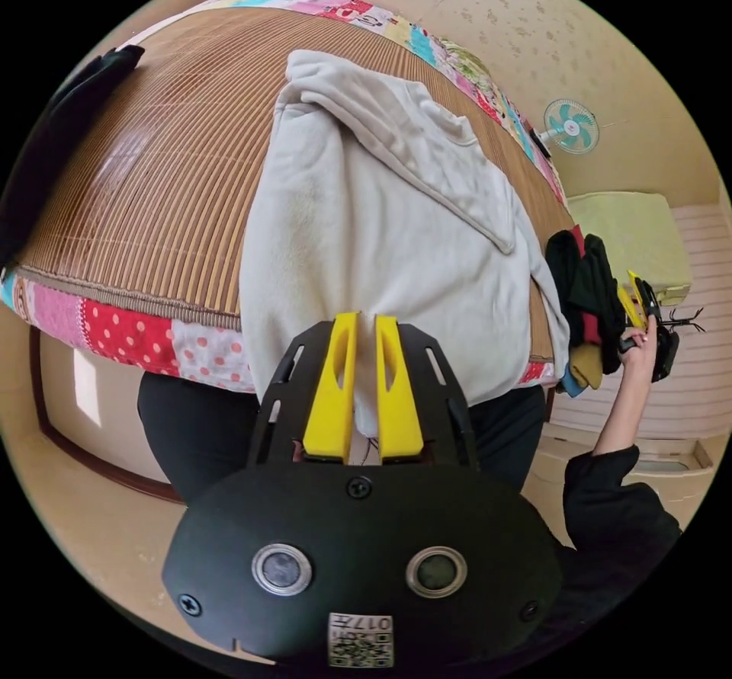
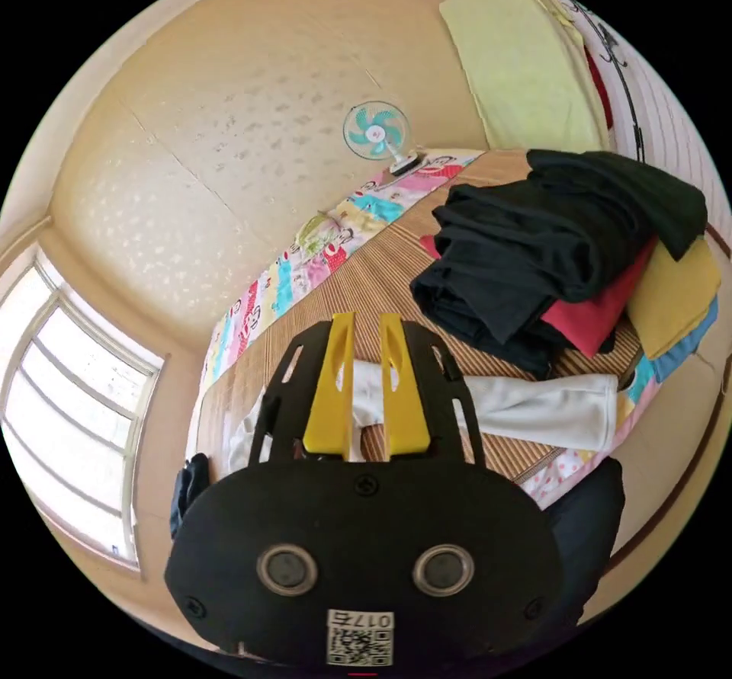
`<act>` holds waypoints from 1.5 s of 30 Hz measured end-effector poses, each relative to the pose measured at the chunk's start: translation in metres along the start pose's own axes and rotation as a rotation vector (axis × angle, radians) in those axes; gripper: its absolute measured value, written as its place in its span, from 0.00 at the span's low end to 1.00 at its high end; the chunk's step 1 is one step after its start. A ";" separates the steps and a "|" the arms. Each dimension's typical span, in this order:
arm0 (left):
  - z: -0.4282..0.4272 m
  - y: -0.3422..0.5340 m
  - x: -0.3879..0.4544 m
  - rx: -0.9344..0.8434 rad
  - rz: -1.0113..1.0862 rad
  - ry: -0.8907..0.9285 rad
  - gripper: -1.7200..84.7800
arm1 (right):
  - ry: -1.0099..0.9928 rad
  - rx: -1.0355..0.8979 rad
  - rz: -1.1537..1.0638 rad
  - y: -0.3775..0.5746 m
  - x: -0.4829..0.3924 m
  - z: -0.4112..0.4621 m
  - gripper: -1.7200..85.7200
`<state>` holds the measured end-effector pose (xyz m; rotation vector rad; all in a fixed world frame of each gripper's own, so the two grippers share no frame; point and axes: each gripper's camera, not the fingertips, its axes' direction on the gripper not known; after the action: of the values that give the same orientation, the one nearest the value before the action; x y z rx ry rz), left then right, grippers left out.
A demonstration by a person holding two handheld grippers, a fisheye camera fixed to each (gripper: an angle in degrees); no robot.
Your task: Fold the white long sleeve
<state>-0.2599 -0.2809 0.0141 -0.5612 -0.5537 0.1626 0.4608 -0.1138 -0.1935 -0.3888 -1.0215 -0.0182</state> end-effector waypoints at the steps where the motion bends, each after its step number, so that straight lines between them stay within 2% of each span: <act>1: -0.005 0.002 0.009 0.024 0.003 -0.069 0.07 | -0.020 -0.034 0.041 0.001 0.011 0.008 0.15; 5: -0.014 0.009 0.033 0.095 0.004 -0.236 0.06 | 0.056 -0.077 0.279 0.032 0.096 0.032 0.17; 9: -0.010 0.012 0.045 0.130 0.008 -0.303 0.07 | 0.134 -0.072 0.477 0.033 0.170 0.036 0.17; 11: -0.006 0.016 0.054 0.166 0.025 -0.348 0.07 | 0.123 -0.116 0.499 0.022 0.188 0.049 0.16; 13: -0.002 0.020 0.058 0.185 0.028 -0.366 0.07 | 0.181 -0.173 0.525 0.014 0.198 0.065 0.10; 16: 0.007 0.023 0.061 0.169 0.028 -0.378 0.07 | 0.218 -0.177 0.509 0.012 0.177 0.062 0.08; 20: 0.010 0.026 0.064 0.174 0.026 -0.365 0.07 | 0.165 0.107 0.246 0.024 0.065 0.017 0.07; 22: 0.012 0.026 0.067 0.170 0.031 -0.369 0.07 | 0.058 0.227 0.063 0.026 -0.004 0.008 0.07; 24: 0.014 0.026 0.072 0.165 0.043 -0.385 0.07 | -0.124 0.287 -0.240 0.034 -0.111 0.015 0.07; 25: 0.015 0.026 0.074 0.164 0.045 -0.392 0.07 | -0.194 0.274 -0.319 0.039 -0.137 0.020 0.07; 26: 0.015 0.027 0.076 0.167 0.043 -0.394 0.07 | -0.352 0.206 -0.491 0.053 -0.190 0.038 0.08; 27: 0.016 0.028 0.076 0.169 0.041 -0.394 0.07 | -0.488 0.085 -0.653 0.071 -0.237 0.062 0.09; 28: 0.016 0.029 0.077 0.174 0.037 -0.391 0.07 | -0.534 0.006 -0.719 0.082 -0.258 0.077 0.10; 29: 0.016 0.029 0.077 0.178 0.034 -0.385 0.07 | -0.569 -0.158 -0.807 0.105 -0.291 0.106 0.11; 30: 0.016 0.030 0.077 0.180 0.032 -0.381 0.07 | -0.538 -0.271 -0.829 0.129 -0.310 0.133 0.12; 34: 0.013 0.033 0.077 0.185 0.040 -0.351 0.07 | -0.368 -0.367 -0.803 0.195 -0.292 0.177 0.12; 39: 0.004 0.042 0.072 0.232 0.024 -0.309 0.05 | 0.094 -0.507 -0.770 0.271 -0.206 0.215 0.11; 42: 0.018 0.029 0.074 0.196 0.027 -0.324 0.04 | 0.163 -0.480 -0.845 0.291 -0.191 0.217 0.10; 45: 0.028 -0.003 0.089 0.189 0.051 -0.372 0.02 | 0.257 -0.537 -0.904 0.284 -0.218 0.249 0.10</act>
<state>-0.2002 -0.2444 0.0754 -0.3612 -0.8750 0.3682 0.1949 0.1952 -0.3482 -0.3651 -0.8537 -1.1443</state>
